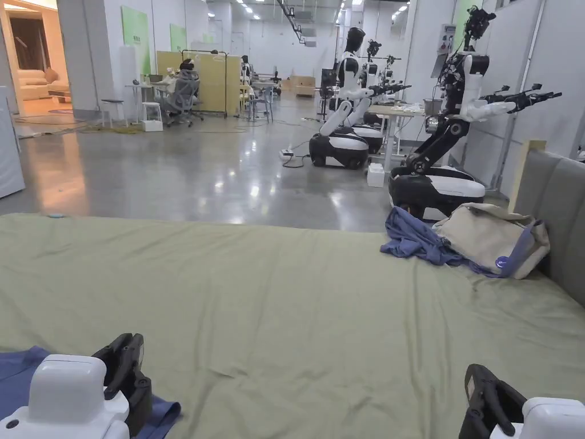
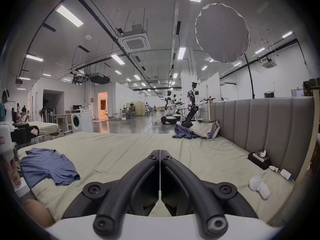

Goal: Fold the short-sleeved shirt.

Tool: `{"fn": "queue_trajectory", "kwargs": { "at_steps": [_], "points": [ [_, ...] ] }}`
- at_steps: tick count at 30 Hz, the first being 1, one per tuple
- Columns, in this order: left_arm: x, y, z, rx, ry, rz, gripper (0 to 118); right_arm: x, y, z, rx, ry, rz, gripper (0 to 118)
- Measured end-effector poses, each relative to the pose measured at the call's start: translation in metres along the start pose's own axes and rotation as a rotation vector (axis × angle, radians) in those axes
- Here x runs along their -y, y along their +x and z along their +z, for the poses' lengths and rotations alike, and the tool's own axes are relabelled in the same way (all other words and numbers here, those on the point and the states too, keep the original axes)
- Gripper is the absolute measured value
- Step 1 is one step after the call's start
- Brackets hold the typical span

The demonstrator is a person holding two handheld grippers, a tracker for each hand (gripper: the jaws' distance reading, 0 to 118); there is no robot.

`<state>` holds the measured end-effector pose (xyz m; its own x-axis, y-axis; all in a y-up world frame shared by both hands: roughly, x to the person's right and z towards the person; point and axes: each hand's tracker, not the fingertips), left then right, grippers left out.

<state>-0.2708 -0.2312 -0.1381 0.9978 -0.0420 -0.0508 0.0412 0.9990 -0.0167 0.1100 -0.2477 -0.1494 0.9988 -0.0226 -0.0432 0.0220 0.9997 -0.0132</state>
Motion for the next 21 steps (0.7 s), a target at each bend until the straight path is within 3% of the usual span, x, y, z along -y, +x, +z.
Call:
{"fn": "queue_trajectory", "kwargs": {
  "at_steps": [16,21],
  "points": [
    [0.0,-0.002,-0.001,0.002,-0.015,-0.013,10,0.002,-0.006,0.001,-0.02,-0.007,0.034,2],
    [-0.008,-0.029,0.02,-0.031,-0.008,-0.018,10,-0.002,-0.041,-0.01,-0.118,-0.002,0.046,2]
  ]
}}
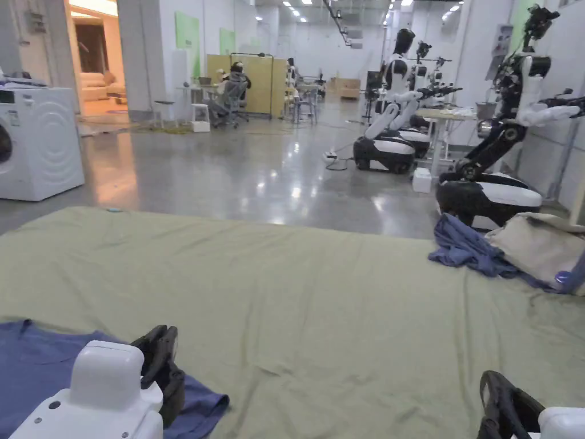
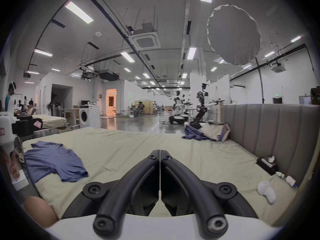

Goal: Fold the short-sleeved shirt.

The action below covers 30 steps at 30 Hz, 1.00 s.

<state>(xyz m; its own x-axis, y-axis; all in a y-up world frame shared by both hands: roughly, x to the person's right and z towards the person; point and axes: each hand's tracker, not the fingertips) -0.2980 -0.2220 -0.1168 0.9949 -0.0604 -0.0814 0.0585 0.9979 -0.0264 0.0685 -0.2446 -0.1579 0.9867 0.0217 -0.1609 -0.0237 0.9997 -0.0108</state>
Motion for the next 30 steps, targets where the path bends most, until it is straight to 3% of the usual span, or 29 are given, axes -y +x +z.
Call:
{"fn": "queue_trajectory", "kwargs": {
  "at_steps": [3,11,15,20,21,22,23,25,27,30],
  "points": [
    [-0.004,-0.038,0.03,-0.133,0.007,-0.003,10,-0.006,-0.048,-0.019,-0.153,0.007,-0.028,3],
    [0.003,-0.145,0.143,-0.453,-0.073,0.001,10,-0.019,-0.221,-0.039,-0.635,0.02,-0.052,3],
    [0.011,-0.169,0.174,-0.537,-0.079,0.023,10,-0.014,-0.265,-0.03,-0.719,0.005,-0.06,2],
    [0.022,-0.188,0.157,-0.539,-0.089,0.037,10,-0.006,-0.267,-0.03,-0.715,-0.007,-0.006,2],
    [0.026,-0.194,0.144,-0.503,-0.1,0.039,16,-0.004,-0.263,-0.032,-0.705,-0.009,0.0,2],
    [0.031,-0.203,0.127,-0.464,-0.122,0.027,40,-0.003,-0.258,-0.034,-0.699,-0.012,0.005,2],
    [0.036,-0.214,0.11,-0.437,-0.16,0.016,84,-0.001,-0.254,-0.037,-0.688,-0.021,0.01,3],
    [0.049,-0.248,0.069,-0.311,-0.288,0.113,89,0.002,-0.245,-0.044,-0.659,-0.042,0.025,2],
    [0.064,-0.291,0.021,-0.19,-0.395,0.337,91,0.006,-0.235,-0.052,-0.635,-0.058,0.035,2],
    [0.088,-0.341,-0.057,-0.213,-0.597,0.458,99,0.01,-0.224,-0.064,-0.597,-0.083,0.043,2]
  ]
}}
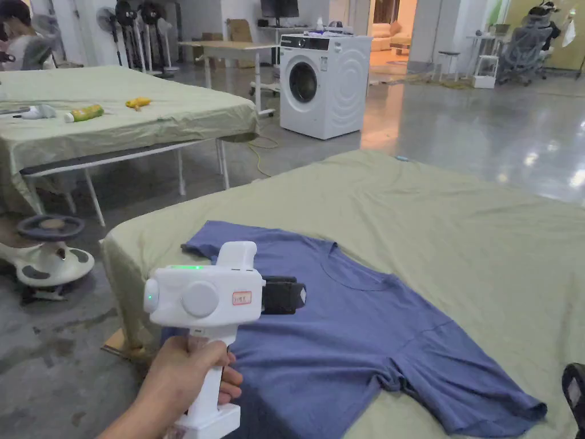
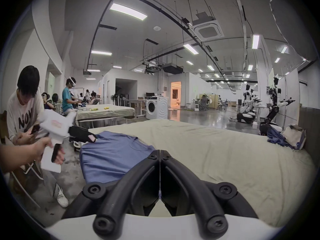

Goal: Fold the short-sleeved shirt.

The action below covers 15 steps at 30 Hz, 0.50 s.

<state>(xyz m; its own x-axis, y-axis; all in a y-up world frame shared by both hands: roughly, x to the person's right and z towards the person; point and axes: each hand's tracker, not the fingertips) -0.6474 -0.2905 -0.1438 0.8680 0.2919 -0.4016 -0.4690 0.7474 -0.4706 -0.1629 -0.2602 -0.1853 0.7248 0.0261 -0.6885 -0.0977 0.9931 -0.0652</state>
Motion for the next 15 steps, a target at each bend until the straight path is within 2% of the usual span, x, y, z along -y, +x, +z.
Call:
{"fn": "queue_trajectory", "kwargs": {
  "at_steps": [4,9,11,15],
  "points": [
    [-0.029,-0.028,-0.082,-0.182,-0.208,-0.015,99,0.008,0.015,-0.01,0.045,-0.035,0.005,3],
    [-0.051,-0.049,-0.114,-0.182,-0.244,0.153,99,0.017,0.025,-0.021,0.074,-0.071,0.007,3],
    [-0.049,-0.041,-0.118,-0.236,-0.251,0.132,99,0.02,0.027,-0.024,0.077,-0.081,0.005,3],
    [-0.039,-0.029,-0.149,-0.311,-0.354,-0.039,101,0.022,0.028,-0.025,0.079,-0.091,-0.007,3]
  ]
}}
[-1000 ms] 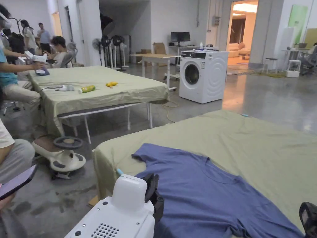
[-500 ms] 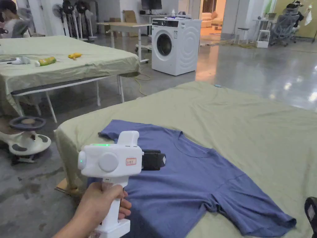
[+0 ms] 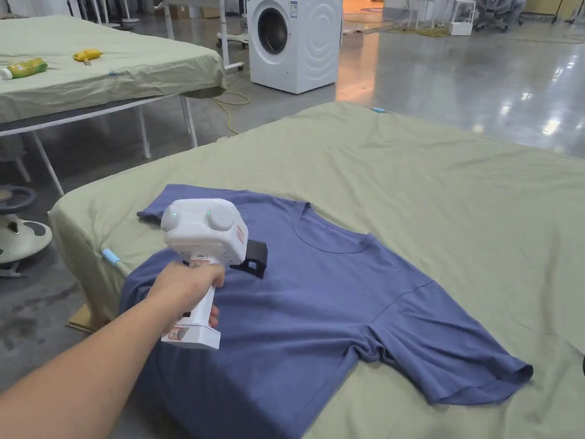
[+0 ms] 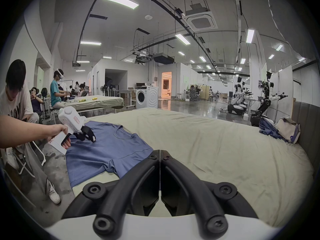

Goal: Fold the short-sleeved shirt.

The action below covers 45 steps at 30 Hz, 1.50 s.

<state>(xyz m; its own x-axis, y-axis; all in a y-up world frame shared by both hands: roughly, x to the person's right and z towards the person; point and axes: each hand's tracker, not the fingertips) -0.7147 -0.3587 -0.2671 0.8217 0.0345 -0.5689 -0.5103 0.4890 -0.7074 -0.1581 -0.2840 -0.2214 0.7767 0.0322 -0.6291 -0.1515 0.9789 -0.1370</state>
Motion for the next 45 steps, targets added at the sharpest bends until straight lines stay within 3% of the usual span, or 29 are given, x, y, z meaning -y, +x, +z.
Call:
{"fn": "queue_trajectory", "kwargs": {
  "at_steps": [4,7,8,9,10,11,12,13,14,18,20,29,36,39,45],
  "points": [
    [0.0,0.011,-0.009,-0.031,0.014,-0.007,109,0.003,0.003,0.001,0.002,-0.007,-0.001,3],
    [-0.003,0.016,-0.008,-0.053,-0.024,-0.027,107,0.004,0.006,0.001,0.002,-0.012,0.001,3],
    [-0.007,0.016,-0.006,-0.06,-0.044,-0.047,101,0.004,0.007,0.001,0.0,-0.014,-0.003,3],
    [-0.008,0.018,-0.004,-0.062,-0.044,-0.049,91,0.005,0.007,0.001,0.0,-0.017,-0.005,3],
    [-0.008,0.02,0.0,-0.064,-0.039,-0.055,74,0.005,0.008,0.001,0.002,-0.018,-0.005,3],
    [-0.008,0.024,0.005,-0.069,-0.016,-0.073,41,0.006,0.009,0.001,0.003,-0.021,-0.005,3],
    [-0.007,0.028,0.01,-0.091,0.04,-0.106,41,0.006,0.01,0.001,0.004,-0.023,-0.004,3],
    [-0.006,0.031,0.014,-0.111,0.068,-0.129,26,0.006,0.011,0.001,0.006,-0.025,-0.005,3],
    [-0.005,0.033,0.018,-0.141,0.087,-0.142,3,0.006,0.013,0.002,0.007,-0.025,-0.007,3],
    [0.003,0.028,0.018,-0.102,0.072,-0.128,3,0.003,0.021,0.007,0.02,-0.019,-0.013,3],
    [0.004,0.023,0.031,-0.077,0.157,-0.06,3,0.001,0.025,0.012,0.031,-0.013,-0.009,3],
    [-0.011,0.07,0.119,-0.004,0.426,-0.11,2,-0.008,0.073,0.047,0.101,-0.002,-0.006,3],
    [-0.047,0.18,0.212,0.197,0.593,-0.214,2,-0.019,0.127,0.099,0.24,0.003,0.022,3],
    [-0.062,0.251,0.241,0.243,0.6,-0.35,2,-0.024,0.144,0.127,0.297,0.014,0.03,3],
    [-0.051,0.39,0.273,0.404,0.648,-0.454,2,-0.028,0.168,0.188,0.384,0.039,0.042,2]
  ]
}}
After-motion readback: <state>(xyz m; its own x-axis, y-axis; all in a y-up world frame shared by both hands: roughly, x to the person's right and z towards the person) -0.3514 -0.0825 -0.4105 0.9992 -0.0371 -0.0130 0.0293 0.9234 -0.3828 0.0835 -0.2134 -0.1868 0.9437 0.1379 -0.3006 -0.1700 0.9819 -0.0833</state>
